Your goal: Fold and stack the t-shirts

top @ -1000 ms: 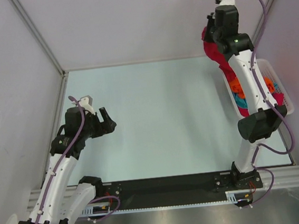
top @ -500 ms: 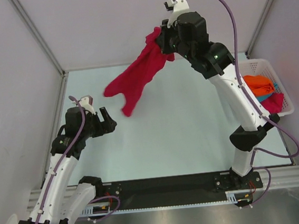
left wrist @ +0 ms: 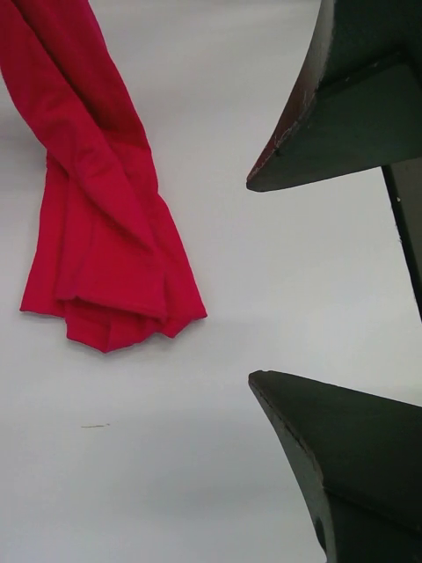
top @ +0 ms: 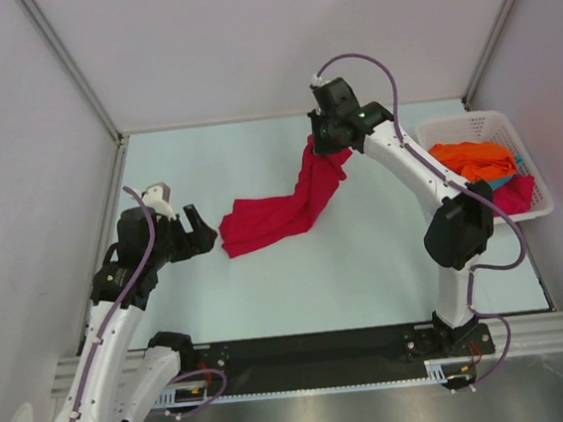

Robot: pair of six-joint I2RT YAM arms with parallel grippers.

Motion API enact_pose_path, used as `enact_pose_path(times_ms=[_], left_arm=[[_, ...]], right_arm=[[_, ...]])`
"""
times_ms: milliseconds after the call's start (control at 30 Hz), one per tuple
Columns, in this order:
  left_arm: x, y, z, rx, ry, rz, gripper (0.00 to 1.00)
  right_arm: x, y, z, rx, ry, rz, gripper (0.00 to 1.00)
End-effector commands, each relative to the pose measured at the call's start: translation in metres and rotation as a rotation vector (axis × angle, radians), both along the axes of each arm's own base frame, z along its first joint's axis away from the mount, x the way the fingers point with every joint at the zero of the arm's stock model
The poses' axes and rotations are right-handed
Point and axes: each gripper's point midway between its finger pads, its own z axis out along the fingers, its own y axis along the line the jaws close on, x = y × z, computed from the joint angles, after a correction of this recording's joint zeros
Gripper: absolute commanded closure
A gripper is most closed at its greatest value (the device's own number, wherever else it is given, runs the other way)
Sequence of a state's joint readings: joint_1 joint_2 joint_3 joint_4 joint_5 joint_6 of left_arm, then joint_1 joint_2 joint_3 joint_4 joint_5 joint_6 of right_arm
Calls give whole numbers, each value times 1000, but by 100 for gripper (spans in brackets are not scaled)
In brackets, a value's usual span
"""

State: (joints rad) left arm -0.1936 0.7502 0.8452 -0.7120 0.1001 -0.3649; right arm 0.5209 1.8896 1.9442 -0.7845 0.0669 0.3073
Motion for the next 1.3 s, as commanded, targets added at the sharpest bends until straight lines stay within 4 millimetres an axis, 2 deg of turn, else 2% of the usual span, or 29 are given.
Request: enact_pose_path(times_ms=[0, 167, 333, 367, 433, 467, 500, 533, 567, 700, 833, 900, 933, 967, 1067, 1133, 1267], left_arm=[[0, 3, 15, -3, -37, 12, 12], [-1, 2, 19, -20, -32, 23, 12], [-1, -5, 11, -81, 16, 37, 12], [-1, -9, 3, -96, 42, 34, 12], [1, -26, 0, -185, 59, -6, 12], [-1, -33, -24, -217, 130, -15, 13], [1, -48, -24, -302, 142, -56, 13], [2, -53, -35, -329, 182, -56, 15], [0, -56, -54, -339, 248, -45, 16], [15, -51, -76, -307, 301, 12, 16], [40, -46, -79, -267, 302, 54, 15], [54, -48, -73, -268, 285, 55, 15], [58, -49, -79, -260, 306, 57, 16], [66, -48, -74, -251, 289, 64, 16], [81, -40, -76, -196, 274, 86, 15], [87, -37, -80, -163, 275, 95, 15], [102, -36, -101, -141, 323, 113, 16]], right_arm=[[-15, 12, -17, 12, 54, 34, 100], [-12, 11, -16, 13, 37, 32, 100], [-9, -2, -15, -33, 23, -6, 100], [-8, -4, -15, -40, 19, -16, 100], [-7, -12, -14, -58, 9, -38, 100], [-6, -14, -13, -60, 8, -46, 100], [-7, -16, -14, -63, 10, -50, 100], [-7, -17, -13, -64, 7, -52, 100], [-7, -18, -14, -66, 10, -56, 100], [-12, -25, -10, -77, 0, -71, 100], [-18, -29, -3, -69, -10, -79, 100], [-21, -31, 0, -62, -16, -84, 100], [-25, -33, 5, -58, -23, -84, 100], [-26, -35, 7, -57, -28, -86, 100], [-32, -39, 7, -61, -26, -89, 100], [-36, -41, 6, -62, -20, -90, 100], [-45, -40, 5, -45, -9, -87, 100]])
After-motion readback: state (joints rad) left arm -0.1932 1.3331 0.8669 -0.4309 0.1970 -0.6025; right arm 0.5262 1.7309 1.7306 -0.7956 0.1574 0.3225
